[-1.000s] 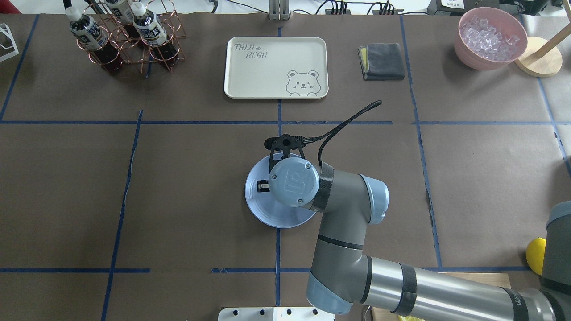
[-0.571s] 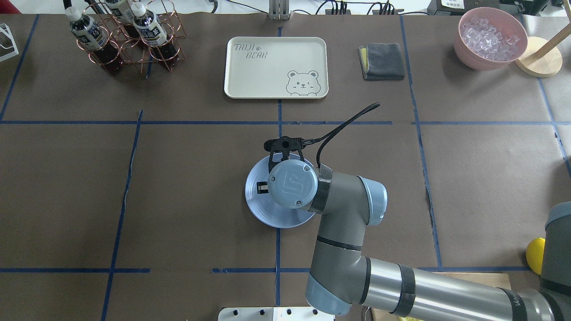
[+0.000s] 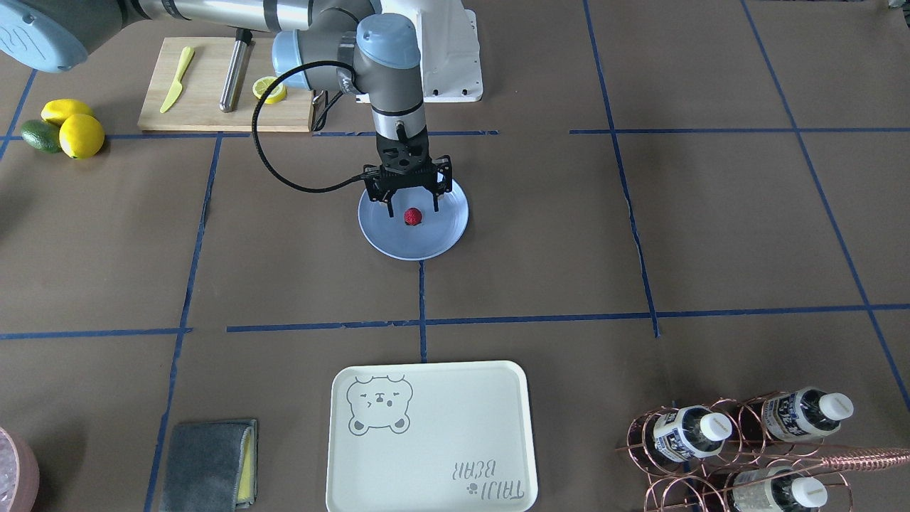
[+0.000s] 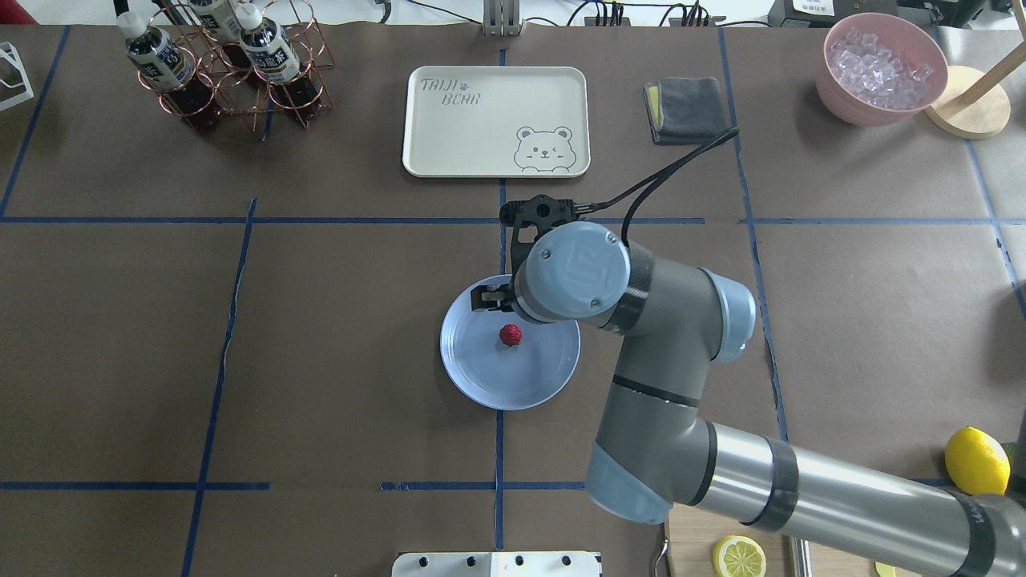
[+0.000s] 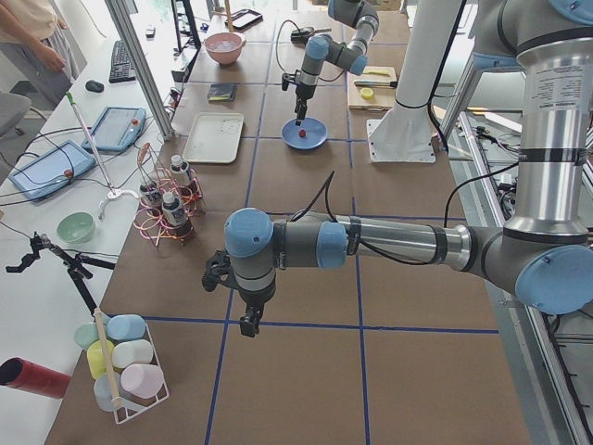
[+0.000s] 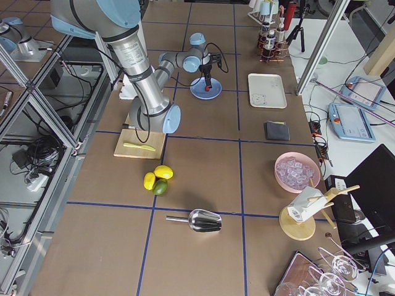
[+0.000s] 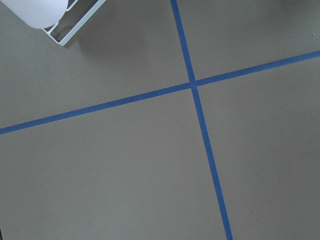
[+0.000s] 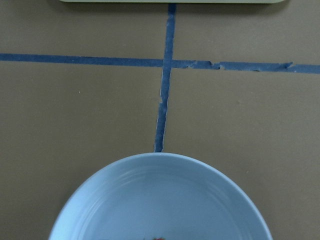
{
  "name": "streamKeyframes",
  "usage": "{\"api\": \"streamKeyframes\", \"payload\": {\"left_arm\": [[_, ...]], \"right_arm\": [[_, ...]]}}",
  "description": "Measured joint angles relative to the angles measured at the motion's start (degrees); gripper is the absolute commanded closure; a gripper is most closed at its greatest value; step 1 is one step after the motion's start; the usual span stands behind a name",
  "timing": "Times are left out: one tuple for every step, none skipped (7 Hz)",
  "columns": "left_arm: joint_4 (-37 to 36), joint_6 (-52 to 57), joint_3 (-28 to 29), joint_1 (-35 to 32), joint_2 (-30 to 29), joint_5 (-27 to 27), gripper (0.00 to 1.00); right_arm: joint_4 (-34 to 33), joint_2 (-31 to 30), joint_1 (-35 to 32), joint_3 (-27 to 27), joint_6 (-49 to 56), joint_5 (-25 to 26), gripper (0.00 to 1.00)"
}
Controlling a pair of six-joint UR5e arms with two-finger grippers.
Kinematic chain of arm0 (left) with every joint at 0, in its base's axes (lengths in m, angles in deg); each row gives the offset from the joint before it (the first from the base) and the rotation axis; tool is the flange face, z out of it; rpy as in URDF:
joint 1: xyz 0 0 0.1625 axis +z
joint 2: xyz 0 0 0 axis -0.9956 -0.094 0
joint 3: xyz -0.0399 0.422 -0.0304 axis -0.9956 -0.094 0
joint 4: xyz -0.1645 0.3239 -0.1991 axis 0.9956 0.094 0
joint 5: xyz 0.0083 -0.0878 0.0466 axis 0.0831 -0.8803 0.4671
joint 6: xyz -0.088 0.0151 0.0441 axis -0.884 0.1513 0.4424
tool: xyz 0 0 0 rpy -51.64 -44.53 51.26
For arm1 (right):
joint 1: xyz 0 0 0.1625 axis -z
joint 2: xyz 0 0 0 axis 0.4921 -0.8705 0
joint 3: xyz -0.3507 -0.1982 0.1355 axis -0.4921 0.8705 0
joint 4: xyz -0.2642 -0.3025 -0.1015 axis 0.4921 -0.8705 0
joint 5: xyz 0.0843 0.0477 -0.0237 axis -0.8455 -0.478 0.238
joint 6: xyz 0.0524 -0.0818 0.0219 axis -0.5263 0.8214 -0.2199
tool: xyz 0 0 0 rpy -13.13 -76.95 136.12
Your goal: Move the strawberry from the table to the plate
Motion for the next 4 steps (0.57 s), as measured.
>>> {"api": "streamKeyframes", "payload": {"left_arm": [[-0.1,0.0,-0.1,0.0,0.4,0.0,0.00],[-0.1,0.0,-0.3,-0.1,1.1,0.0,0.00],[-0.1,-0.1,-0.5,-0.1,1.5,0.2,0.00],[-0.1,-0.1,-0.8,-0.1,1.8,0.2,0.00]], "right_arm": [[0.0,-2.9,-4.6,-3.3,4.4,-4.6,0.00],[0.0,-6.5,-10.3,-5.4,10.6,-10.2,0.00],[0.2,-11.2,-16.5,-6.7,19.0,-15.6,0.00],[0.4,-17.1,-23.1,-7.9,29.4,-20.7,0.00]]}}
